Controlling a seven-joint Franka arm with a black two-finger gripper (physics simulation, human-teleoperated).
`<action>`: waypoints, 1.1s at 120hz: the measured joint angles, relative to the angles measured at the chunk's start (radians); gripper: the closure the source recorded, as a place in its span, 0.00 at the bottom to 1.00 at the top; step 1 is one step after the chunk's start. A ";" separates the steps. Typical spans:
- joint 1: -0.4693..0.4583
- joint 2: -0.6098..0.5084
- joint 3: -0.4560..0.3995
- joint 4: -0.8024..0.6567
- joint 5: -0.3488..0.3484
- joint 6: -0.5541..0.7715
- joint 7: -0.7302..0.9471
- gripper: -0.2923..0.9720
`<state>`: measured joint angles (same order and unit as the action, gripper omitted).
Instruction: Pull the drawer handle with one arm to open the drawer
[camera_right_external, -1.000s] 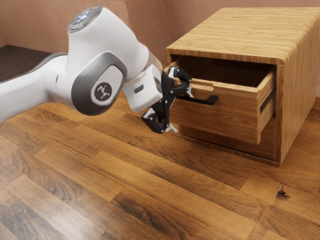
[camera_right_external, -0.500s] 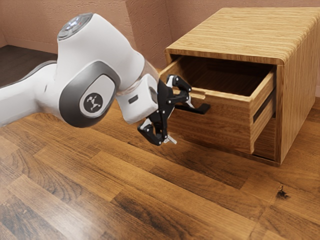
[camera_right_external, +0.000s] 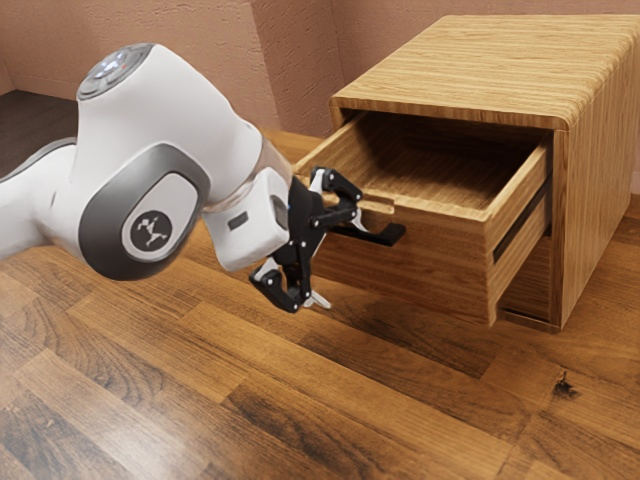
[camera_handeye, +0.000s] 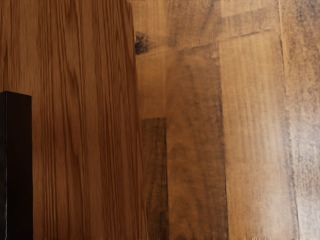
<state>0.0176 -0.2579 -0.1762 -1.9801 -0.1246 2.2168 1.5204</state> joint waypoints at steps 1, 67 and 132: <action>0.000 -0.003 0.000 -0.002 0.000 0.000 0.000 0.24; 0.001 -0.134 -0.020 -0.103 -0.002 -0.009 -0.024 0.24; 0.000 -0.095 0.055 0.340 0.130 -0.359 -0.163 0.23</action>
<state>0.0176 -0.3527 -0.1212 -1.6405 0.0055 1.8580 1.3573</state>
